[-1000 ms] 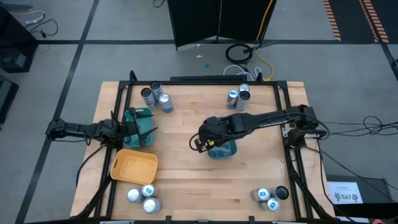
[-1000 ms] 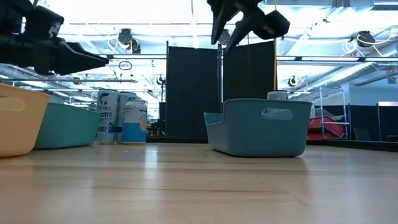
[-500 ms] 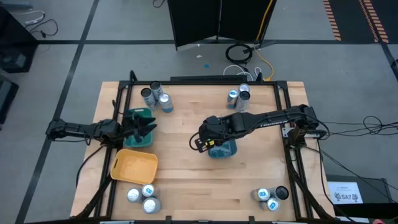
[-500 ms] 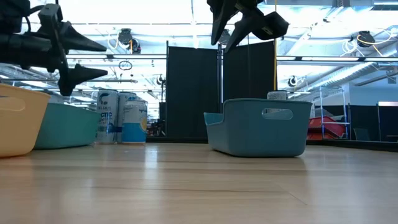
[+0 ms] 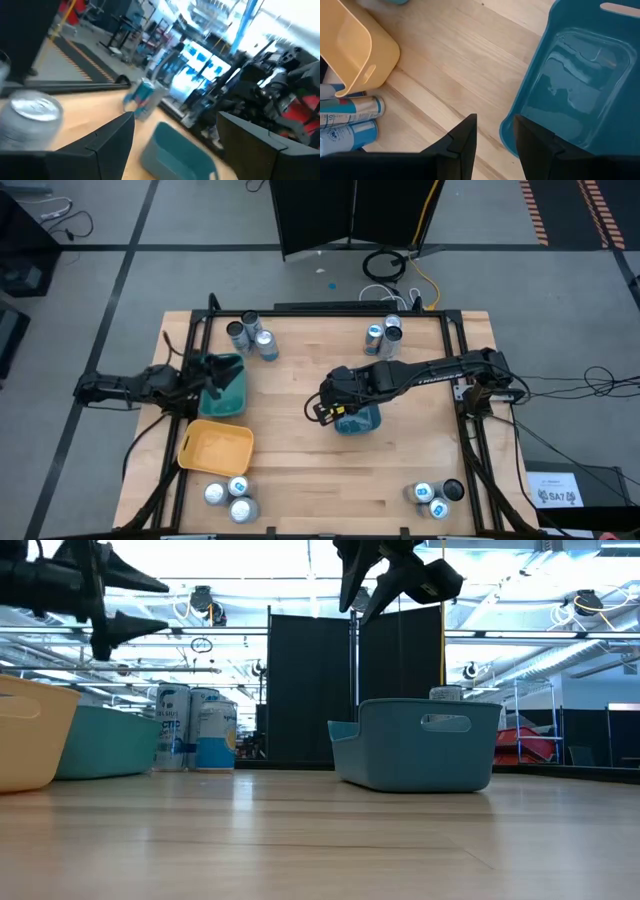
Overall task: Sort soda cans
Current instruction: Move the yellow bin to the left side of the blue bin
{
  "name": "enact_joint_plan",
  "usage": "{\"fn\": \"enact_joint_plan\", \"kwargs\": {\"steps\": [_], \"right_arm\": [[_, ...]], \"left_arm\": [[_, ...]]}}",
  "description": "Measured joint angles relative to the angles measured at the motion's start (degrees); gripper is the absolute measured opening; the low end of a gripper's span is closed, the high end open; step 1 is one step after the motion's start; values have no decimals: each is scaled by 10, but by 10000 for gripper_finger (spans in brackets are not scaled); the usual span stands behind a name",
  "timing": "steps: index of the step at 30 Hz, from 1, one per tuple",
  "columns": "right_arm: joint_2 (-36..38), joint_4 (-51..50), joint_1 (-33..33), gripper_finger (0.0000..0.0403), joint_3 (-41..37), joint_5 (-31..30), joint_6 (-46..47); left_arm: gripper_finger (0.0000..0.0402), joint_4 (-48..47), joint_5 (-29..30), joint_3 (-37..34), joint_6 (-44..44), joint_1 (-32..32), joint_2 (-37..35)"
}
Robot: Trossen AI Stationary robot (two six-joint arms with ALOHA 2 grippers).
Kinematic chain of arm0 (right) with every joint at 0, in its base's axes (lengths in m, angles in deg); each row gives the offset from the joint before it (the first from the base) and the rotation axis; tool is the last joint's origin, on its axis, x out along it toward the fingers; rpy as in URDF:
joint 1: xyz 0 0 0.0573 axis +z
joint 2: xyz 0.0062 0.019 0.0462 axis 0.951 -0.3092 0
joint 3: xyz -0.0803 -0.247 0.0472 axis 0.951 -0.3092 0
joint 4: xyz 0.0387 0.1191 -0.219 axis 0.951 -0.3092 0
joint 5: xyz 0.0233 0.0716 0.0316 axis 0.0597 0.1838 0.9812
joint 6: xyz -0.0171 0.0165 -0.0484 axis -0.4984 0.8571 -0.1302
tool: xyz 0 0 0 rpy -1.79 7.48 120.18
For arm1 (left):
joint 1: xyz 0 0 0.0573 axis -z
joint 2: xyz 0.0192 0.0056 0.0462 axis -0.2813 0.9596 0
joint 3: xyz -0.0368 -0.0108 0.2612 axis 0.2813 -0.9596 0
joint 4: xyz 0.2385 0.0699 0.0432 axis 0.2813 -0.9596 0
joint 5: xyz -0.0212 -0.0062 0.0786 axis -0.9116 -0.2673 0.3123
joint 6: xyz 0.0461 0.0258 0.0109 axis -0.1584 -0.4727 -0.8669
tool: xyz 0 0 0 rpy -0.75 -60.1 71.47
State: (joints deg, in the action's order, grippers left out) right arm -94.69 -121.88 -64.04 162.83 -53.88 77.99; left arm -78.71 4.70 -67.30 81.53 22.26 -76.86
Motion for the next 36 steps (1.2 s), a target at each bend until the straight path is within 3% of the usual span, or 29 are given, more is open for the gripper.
{"fn": "enact_joint_plan", "kwargs": {"steps": [5, 10, 18, 26, 32, 36], "right_arm": [[0, 0, 0, 121, 0, 0, -14], [0, 0, 0, 121, 0, 0, -35], [0, -7, 6, 121, 0, -64, -85], [0, -67, 53, 121, 0, -120, -90], [2, -173, 111, 121, 0, -150, -69], [3, -218, 149, 121, 0, -172, -50]], "left_arm": [[290, -190, 2, 107, -1, 1, 50], [290, -304, 2, 218, 1, 1, 158], [290, -508, -1, 360, 113, 1, 349], [290, -562, -4, 382, 248, 1, 414], [284, -603, -67, 382, 400, 13, 418], [267, -611, -75, 382, 495, 41, 433]]}}
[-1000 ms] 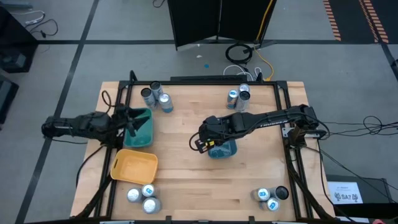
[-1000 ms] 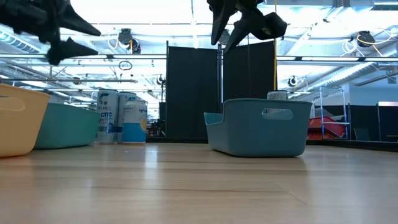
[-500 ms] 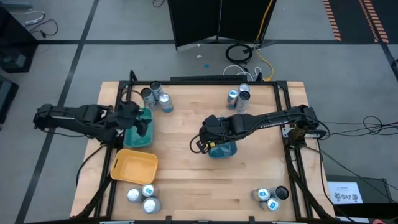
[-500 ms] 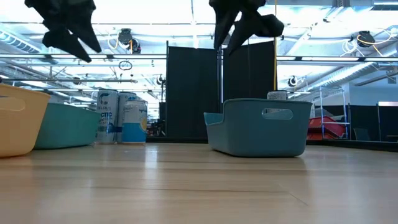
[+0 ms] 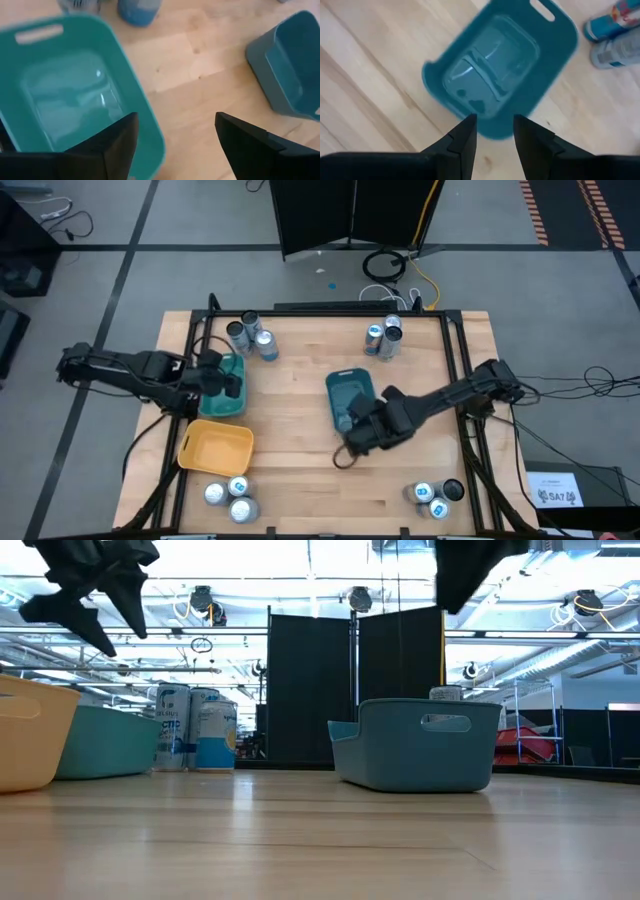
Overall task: Sort soda cans
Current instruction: Move the yellow bin to the left side of the blue bin
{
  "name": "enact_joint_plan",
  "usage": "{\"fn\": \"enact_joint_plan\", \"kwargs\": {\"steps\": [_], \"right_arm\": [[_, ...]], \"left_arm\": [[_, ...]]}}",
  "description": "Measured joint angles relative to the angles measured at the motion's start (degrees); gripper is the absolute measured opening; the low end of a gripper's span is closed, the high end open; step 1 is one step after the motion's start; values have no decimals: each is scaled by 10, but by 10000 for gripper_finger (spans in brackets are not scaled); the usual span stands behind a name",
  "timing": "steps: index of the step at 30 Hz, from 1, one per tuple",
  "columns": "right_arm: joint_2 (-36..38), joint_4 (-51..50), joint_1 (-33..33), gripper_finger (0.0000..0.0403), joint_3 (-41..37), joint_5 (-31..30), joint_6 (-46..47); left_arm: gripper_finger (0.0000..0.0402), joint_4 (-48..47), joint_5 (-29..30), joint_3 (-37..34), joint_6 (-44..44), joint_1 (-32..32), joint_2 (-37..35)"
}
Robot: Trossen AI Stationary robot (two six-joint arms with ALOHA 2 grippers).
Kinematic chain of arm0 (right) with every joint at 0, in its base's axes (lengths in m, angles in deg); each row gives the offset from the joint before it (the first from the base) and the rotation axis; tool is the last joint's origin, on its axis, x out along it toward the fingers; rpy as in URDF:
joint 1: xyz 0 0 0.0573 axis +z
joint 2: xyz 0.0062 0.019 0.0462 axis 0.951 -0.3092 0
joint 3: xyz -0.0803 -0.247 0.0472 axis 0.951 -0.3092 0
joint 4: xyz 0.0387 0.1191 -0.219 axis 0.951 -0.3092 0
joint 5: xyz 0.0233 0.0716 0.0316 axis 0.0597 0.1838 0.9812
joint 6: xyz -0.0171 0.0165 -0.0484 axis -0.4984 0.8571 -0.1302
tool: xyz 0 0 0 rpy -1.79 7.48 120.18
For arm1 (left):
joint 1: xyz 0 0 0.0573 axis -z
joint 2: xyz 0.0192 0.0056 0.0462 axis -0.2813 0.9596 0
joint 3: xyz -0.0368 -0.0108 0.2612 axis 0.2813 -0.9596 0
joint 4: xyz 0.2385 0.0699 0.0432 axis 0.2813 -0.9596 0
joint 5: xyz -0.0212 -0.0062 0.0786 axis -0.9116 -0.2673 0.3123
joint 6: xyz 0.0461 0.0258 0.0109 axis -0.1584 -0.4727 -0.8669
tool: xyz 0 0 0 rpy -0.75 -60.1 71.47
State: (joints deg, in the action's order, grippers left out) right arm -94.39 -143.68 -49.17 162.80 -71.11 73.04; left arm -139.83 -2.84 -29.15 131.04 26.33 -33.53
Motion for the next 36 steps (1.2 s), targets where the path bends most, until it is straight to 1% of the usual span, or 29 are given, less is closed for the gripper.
{"fn": "enact_joint_plan", "kwargs": {"steps": [3, 6, 8, 13, 15, 17, 21, 24, 27, 36], "right_arm": [[10, -12, 27, 121, -16, -5, 20], [47, 14, 52, 121, -69, -5, 50], [84, 49, 69, 121, -122, -5, 77], [190, 174, 119, 121, -277, -1, 145], [232, 218, 142, 121, -331, -2, 170], [267, 251, 163, 121, -378, -1, 198], [323, 282, 194, 121, -447, -3, 246], [343, 282, 207, 121, -476, -2, 263], [354, 283, 214, 121, -487, -3, 263], [355, 286, 220, 121, -488, -4, 230]], "left_arm": [[253, 2, 0, 0, 63, 30, 21], [242, 6, -1, 0, 118, 64, 47], [238, 13, -1, 0, 156, 88, 66], [235, 25, -1, 11, 238, 141, 115], [235, 15, -3, 30, 258, 158, 137], [235, -9, -17, 55, 273, 170, 158], [235, -85, -49, 120, 308, 191, 204], [235, -128, -78, 166, 315, 205, 234], [235, -149, -113, 195, 315, 222, 256], [235, -158, -211, 193, 338, 294, 288]]}}
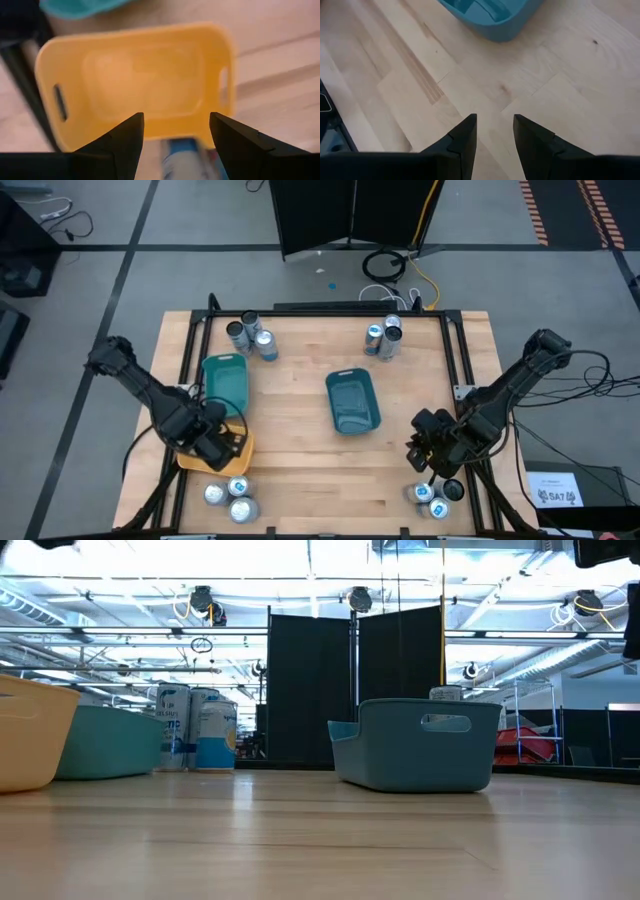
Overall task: Sort soda cans
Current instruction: Move the yellow bin to the left side of the blue bin
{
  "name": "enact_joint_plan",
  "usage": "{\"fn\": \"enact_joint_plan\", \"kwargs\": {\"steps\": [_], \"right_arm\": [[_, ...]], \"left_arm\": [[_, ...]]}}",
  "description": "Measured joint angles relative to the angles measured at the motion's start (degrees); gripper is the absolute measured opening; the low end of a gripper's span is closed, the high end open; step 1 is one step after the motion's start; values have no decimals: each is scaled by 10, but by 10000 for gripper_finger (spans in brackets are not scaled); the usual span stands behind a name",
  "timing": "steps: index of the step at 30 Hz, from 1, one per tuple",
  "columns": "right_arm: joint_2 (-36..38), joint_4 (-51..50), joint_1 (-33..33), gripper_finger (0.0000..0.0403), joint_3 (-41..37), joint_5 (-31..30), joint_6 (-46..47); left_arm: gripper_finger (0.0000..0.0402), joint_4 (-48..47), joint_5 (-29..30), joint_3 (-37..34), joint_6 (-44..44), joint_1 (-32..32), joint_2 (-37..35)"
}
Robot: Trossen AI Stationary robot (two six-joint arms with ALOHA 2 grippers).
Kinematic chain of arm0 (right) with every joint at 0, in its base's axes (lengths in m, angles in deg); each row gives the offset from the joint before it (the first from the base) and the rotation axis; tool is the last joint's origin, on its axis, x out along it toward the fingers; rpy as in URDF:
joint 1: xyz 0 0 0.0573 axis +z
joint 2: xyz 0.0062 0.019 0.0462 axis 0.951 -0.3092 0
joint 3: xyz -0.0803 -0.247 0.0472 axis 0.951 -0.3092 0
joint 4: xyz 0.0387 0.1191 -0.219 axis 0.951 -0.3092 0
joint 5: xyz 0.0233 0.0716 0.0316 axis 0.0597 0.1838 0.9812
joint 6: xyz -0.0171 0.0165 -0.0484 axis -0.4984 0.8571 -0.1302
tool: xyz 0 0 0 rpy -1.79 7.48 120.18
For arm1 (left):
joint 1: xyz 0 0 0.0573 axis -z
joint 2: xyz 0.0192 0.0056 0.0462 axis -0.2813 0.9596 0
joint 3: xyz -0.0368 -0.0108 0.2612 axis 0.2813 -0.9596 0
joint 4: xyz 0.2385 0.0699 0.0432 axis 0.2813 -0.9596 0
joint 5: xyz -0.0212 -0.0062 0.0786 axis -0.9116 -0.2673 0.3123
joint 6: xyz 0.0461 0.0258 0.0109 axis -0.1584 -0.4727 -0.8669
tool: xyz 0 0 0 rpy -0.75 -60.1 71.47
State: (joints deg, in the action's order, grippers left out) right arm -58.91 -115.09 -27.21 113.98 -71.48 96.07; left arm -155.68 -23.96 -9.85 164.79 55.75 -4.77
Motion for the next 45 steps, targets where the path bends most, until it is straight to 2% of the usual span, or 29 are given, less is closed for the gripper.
{"fn": "enact_joint_plan", "kwargs": {"steps": [5, 9, 14, 20, 24, 31, 39, 41, 45], "right_arm": [[0, 2, 0, 121, 0, 1, -1], [0, 4, 0, 121, 0, 1, -1], [0, 15, 0, 121, 0, 1, -7], [0, 28, 0, 121, 0, 1, -11], [0, 49, 0, 121, 0, 1, -11], [0, 54, -1, 121, 0, -1, 2], [0, 53, -11, 121, 0, -4, 33], [0, 54, -13, 121, 0, -5, 41], [0, 55, -18, 121, 0, -5, 51]], "left_arm": [[235, -41, -46, -8, 71, 39, 2], [235, -81, -52, -9, 138, 68, 0], [235, -86, -52, -17, 144, 76, -5], [235, 16, -71, -125, 153, 76, -54], [235, 37, -94, -185, 162, 74, -97], [235, -19, -92, -200, 156, 71, -138], [235, 95, -88, -312, 154, 72, -211], [235, 123, -89, -329, 156, 71, -218], [223, 122, -94, -336, 156, 71, -223]]}}
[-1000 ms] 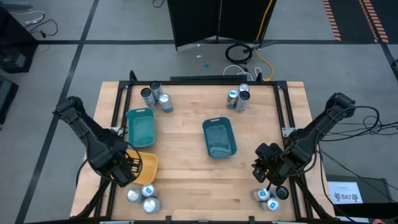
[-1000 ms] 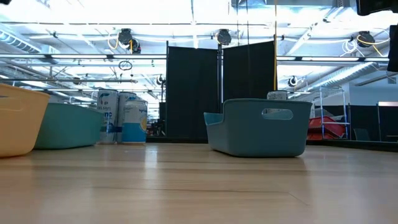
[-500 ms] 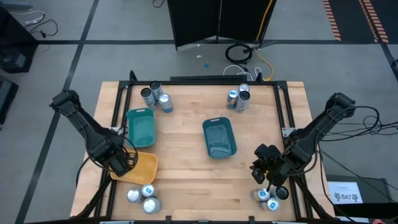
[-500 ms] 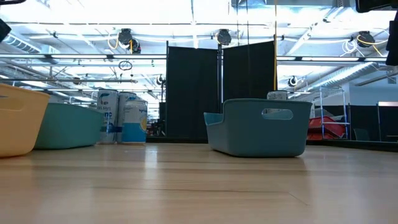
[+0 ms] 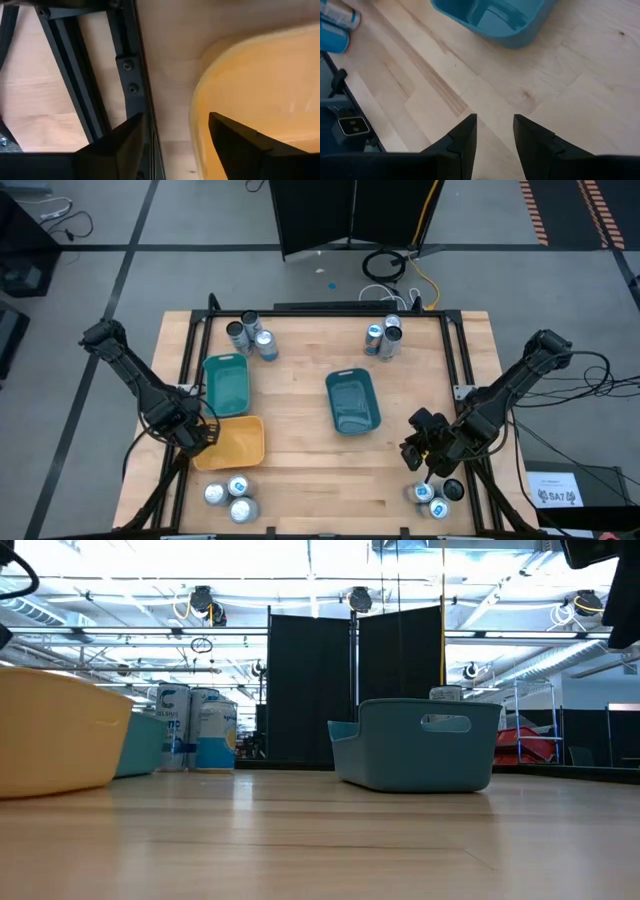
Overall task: Sort soda cans
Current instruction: Move the yellow bin to the left side of the blue bin
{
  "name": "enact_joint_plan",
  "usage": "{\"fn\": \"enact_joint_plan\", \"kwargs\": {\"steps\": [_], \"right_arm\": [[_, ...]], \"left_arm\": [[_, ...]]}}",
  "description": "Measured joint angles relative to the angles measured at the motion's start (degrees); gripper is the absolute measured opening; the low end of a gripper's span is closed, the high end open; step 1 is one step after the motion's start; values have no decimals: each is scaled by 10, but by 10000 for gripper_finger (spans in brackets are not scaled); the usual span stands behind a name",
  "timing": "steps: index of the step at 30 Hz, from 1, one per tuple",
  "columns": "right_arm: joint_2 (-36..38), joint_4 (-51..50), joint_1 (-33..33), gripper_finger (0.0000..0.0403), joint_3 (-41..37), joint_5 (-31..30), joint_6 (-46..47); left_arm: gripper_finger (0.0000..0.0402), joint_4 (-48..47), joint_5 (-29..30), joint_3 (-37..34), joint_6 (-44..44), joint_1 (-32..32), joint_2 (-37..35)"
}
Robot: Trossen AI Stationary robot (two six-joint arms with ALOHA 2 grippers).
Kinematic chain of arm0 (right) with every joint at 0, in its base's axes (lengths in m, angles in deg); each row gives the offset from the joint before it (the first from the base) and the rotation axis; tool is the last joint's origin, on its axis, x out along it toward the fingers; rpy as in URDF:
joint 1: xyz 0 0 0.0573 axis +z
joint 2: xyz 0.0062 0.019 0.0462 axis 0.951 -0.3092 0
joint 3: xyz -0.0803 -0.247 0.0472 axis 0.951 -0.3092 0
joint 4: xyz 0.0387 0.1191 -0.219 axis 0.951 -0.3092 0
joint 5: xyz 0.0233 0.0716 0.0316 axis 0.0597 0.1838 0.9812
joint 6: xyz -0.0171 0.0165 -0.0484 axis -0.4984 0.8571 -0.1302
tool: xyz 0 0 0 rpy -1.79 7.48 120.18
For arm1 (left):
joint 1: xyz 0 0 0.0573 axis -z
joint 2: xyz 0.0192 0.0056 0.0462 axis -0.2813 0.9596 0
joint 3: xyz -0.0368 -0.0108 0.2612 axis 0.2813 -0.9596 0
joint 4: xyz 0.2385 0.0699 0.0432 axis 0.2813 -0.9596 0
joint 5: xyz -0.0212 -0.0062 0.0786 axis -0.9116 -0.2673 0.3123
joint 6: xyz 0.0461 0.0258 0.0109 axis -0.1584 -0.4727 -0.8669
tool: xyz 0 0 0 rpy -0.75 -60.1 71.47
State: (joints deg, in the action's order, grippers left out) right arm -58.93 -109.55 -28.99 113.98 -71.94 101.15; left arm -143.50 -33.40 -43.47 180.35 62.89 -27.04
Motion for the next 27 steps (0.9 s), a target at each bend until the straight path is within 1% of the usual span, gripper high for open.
{"fn": "enact_joint_plan", "kwargs": {"steps": [3, 6, 10, 13, 14, 17, 21, 27], "right_arm": [[0, 3, -5, 121, 0, -2, 6], [0, 5, -9, 121, 0, -15, 13], [0, 20, -11, 121, 0, -39, 13], [0, 21, -11, 121, 0, -42, 13], [0, 22, -11, 121, 0, -42, 13], [0, 23, -11, 121, 0, -42, 13], [0, 24, -11, 121, 0, -42, 13], [0, 24, -11, 121, 0, -42, 8]], "left_arm": [[198, 1, 0, 0, -2, 0, 0], [159, 4, 0, 0, -3, 0, 0], [86, 5, 0, 0, -15, 0, 0], [23, 5, 0, 0, -17, 0, 0], [14, 7, 0, 1, -19, 0, 0], [14, 15, 0, 3, -27, 0, 0], [10, 10, 1, 23, -27, 0, 0], [7, -32, 23, 69, -16, 0, 0]]}}
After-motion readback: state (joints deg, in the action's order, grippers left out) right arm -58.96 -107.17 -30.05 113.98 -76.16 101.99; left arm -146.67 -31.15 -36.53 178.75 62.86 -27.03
